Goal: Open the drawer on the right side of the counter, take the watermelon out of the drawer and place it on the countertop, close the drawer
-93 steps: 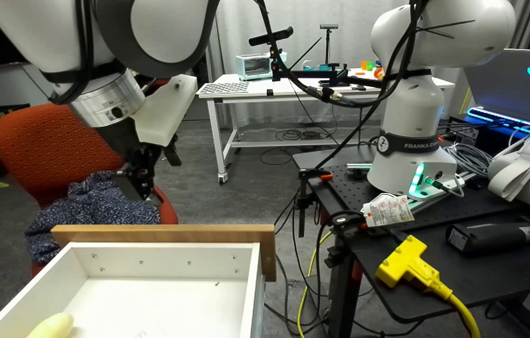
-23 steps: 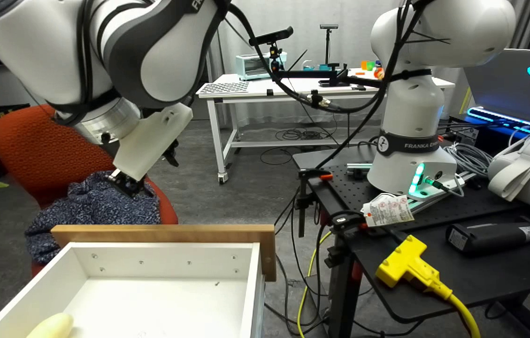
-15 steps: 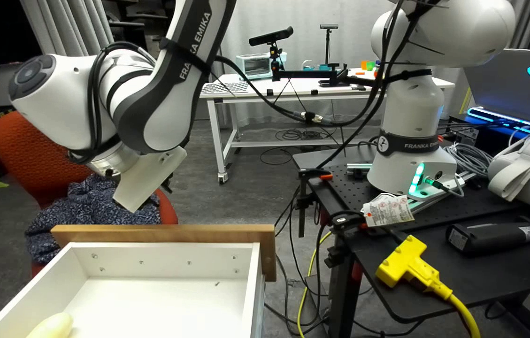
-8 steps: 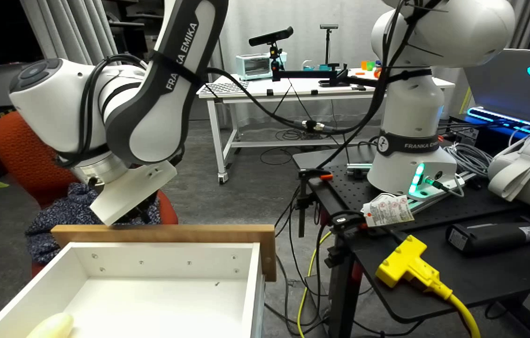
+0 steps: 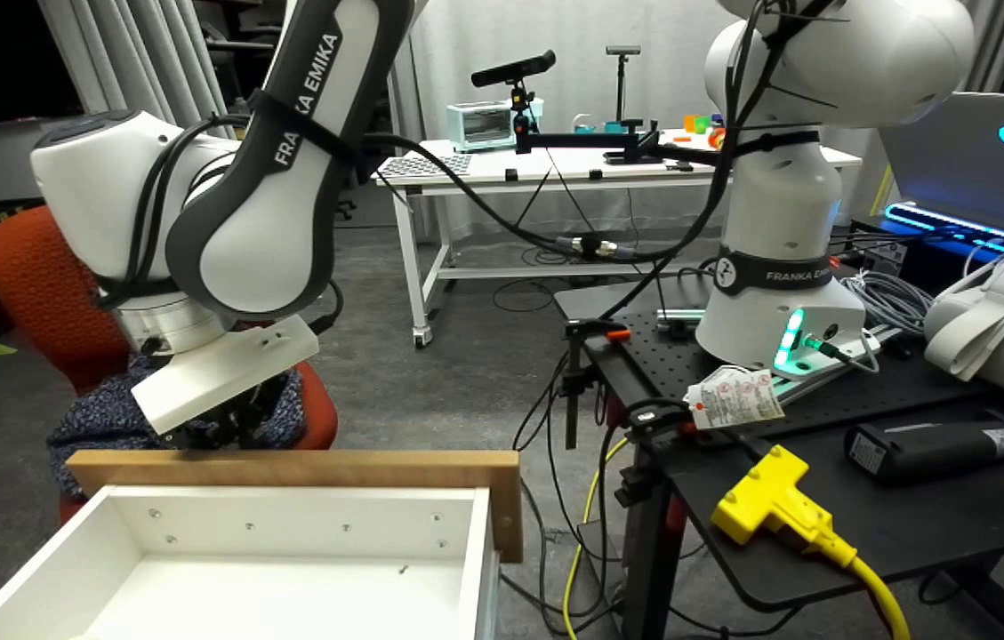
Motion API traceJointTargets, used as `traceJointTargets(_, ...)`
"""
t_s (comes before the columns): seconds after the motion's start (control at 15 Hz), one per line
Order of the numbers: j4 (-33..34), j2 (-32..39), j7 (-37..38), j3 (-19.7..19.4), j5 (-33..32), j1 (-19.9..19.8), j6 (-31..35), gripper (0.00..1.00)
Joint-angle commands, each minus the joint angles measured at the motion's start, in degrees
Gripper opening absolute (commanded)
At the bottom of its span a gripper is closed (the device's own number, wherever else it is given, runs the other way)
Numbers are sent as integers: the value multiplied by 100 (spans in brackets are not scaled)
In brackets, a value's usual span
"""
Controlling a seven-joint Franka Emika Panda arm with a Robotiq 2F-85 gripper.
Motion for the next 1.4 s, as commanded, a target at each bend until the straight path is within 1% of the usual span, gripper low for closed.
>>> traceJointTargets(0.0, 196, 245, -542, 300, 667, -196, 265, 0)
traceJointTargets(0.2, 354, 372, -893, 443, 1067, -204, 304, 0)
traceJointTargets(0.47, 703, 549, -1270, 595, 1405, -133, 240, 0)
traceJointTargets(1.0, 1530, 1003, -2030, 1028, 1872, -76, 127, 0)
traceJointTargets(1.33, 2177, 1393, -2469, 1254, 2036, 51, -39, 0)
